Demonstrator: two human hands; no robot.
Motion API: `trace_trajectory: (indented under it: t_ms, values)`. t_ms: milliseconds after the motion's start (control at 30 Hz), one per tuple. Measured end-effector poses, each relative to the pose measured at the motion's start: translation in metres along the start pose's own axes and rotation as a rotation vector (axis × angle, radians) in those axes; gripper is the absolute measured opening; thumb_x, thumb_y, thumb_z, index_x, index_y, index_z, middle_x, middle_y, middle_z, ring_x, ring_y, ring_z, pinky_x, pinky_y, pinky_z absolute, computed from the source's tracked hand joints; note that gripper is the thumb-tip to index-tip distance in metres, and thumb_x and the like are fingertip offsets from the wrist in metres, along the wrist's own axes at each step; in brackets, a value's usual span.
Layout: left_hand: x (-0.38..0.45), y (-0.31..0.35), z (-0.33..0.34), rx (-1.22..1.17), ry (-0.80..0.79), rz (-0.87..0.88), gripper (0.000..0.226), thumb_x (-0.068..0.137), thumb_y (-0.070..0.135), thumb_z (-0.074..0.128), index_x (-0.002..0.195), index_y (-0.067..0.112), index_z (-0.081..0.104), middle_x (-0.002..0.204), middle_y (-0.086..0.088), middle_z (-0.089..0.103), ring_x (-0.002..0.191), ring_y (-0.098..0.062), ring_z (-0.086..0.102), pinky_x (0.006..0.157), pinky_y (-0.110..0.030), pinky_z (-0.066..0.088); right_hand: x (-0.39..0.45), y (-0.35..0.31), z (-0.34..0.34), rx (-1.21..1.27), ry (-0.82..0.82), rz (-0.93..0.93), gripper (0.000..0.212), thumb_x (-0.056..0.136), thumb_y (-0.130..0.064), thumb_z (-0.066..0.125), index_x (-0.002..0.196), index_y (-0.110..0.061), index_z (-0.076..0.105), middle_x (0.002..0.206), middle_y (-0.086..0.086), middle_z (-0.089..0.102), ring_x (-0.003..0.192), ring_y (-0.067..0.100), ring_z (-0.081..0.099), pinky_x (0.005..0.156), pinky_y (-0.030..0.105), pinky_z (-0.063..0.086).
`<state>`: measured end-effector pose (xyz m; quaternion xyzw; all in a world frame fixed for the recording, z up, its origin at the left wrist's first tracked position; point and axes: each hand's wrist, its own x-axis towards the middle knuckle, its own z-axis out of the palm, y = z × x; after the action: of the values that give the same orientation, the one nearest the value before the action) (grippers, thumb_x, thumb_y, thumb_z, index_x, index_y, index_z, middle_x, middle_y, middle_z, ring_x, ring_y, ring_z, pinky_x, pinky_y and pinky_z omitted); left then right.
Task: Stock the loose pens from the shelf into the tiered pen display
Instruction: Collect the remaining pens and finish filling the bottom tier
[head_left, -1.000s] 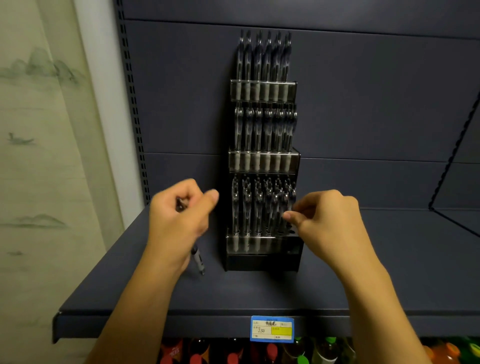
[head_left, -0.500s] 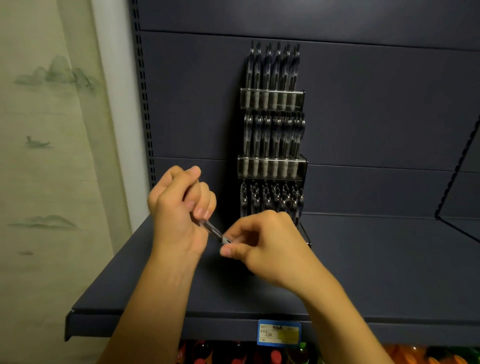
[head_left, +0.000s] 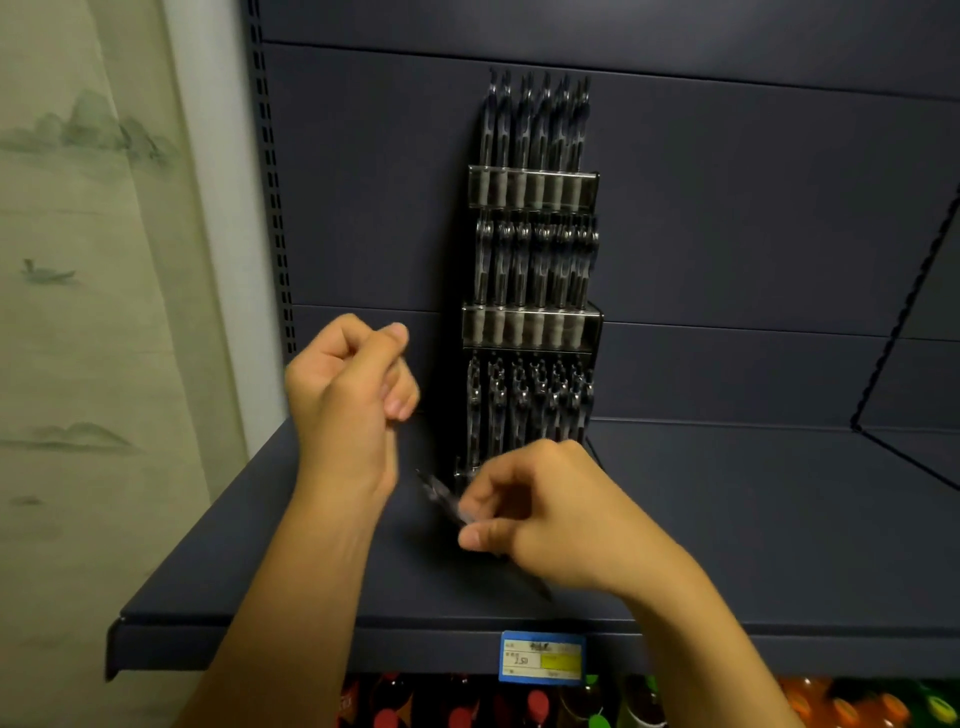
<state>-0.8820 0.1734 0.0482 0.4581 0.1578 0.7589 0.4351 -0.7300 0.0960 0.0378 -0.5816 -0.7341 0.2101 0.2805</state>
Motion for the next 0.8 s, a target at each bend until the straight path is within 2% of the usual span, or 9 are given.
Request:
trace_trajectory:
  t_ms: [100,200,233,300,400,567,700,800]
  values:
    - [0.013,-0.009,-0.019,0.395,0.061,0.181,0.04,0.09,0.003,0.063,0.062,0.002,0.033,0.052,-0.006,0.029,0.049,-0.024,0.025,0.047,-0.031,0.023,-0.003,0.011,-0.014,0.091,0.068,-0.006,0.011,0.086,-0.021,0.081,0.083,-0.029,0.075,0.079,-0.005,0.075,0.073,0.003,0.07,0.068,0.017,0.054]
    - [0.019,-0.027,-0.036,0.916,-0.097,0.242,0.037,0.086,0.012,0.069,0.06,0.006,0.043,0.05,-0.004,0.038,0.048,-0.011,0.032,0.05,-0.025,0.031,0.0,0.02,-0.032,0.263,0.255,0.02,0.013,0.088,-0.012,0.078,0.09,-0.024,0.077,0.076,-0.001,0.074,0.067,0.01,0.068,0.077,0.038,0.06]
    - [0.02,-0.032,-0.04,1.07,-0.177,0.215,0.037,0.085,0.016,0.07,0.058,0.011,0.045,0.049,-0.003,0.042,0.047,-0.011,0.035,0.051,-0.025,0.034,0.0,0.022,-0.038,0.33,0.311,0.029,0.018,0.089,-0.007,0.076,0.089,-0.025,0.076,0.072,-0.003,0.072,0.064,0.009,0.066,0.075,0.04,0.061]
    - [0.022,-0.038,-0.044,1.332,-0.335,0.109,0.034,0.084,0.027,0.07,0.059,0.018,0.049,0.053,0.003,0.051,0.053,-0.013,0.048,0.055,-0.028,0.039,0.0,0.026,-0.05,0.425,0.392,0.039,0.025,0.09,0.001,0.072,0.088,-0.024,0.073,0.069,-0.005,0.068,0.062,0.008,0.065,0.067,0.034,0.06]
    - [0.026,-0.042,-0.041,1.674,-0.517,-0.007,0.028,0.088,0.039,0.062,0.067,0.022,0.054,0.071,0.005,0.058,0.068,-0.016,0.053,0.058,-0.031,0.035,0.002,0.034,-0.067,0.485,0.49,0.042,0.014,0.091,0.001,0.07,0.095,-0.012,0.074,0.075,0.005,0.069,0.067,0.013,0.065,0.063,0.027,0.058]
    - [0.047,-0.055,-0.033,1.929,-0.709,-0.039,0.027,0.093,0.043,0.058,0.074,0.024,0.055,0.079,0.004,0.054,0.075,-0.02,0.055,0.065,-0.032,0.041,0.01,0.044,-0.078,0.492,0.626,0.068,0.002,0.092,-0.012,0.073,0.095,-0.011,0.072,0.072,-0.001,0.073,0.067,0.015,0.069,0.066,0.028,0.059]
    - [0.079,-0.068,-0.033,1.983,-0.801,-0.063,0.029,0.094,0.045,0.059,0.077,0.023,0.055,0.086,0.001,0.058,0.08,-0.023,0.058,0.069,-0.034,0.044,0.013,0.046,-0.077,0.457,0.658,0.073,0.008,0.088,-0.016,0.079,0.088,-0.017,0.071,0.069,-0.003,0.069,0.066,0.016,0.073,0.068,0.033,0.063]
    - [0.095,-0.075,-0.034,2.067,-0.878,-0.002,0.03,0.095,0.049,0.056,0.08,0.024,0.052,0.086,0.002,0.052,0.08,-0.023,0.054,0.069,-0.035,0.042,0.015,0.046,-0.077,0.422,0.663,0.075,0.011,0.088,-0.014,0.079,0.086,-0.019,0.07,0.072,-0.001,0.07,0.068,0.017,0.074,0.069,0.035,0.064]
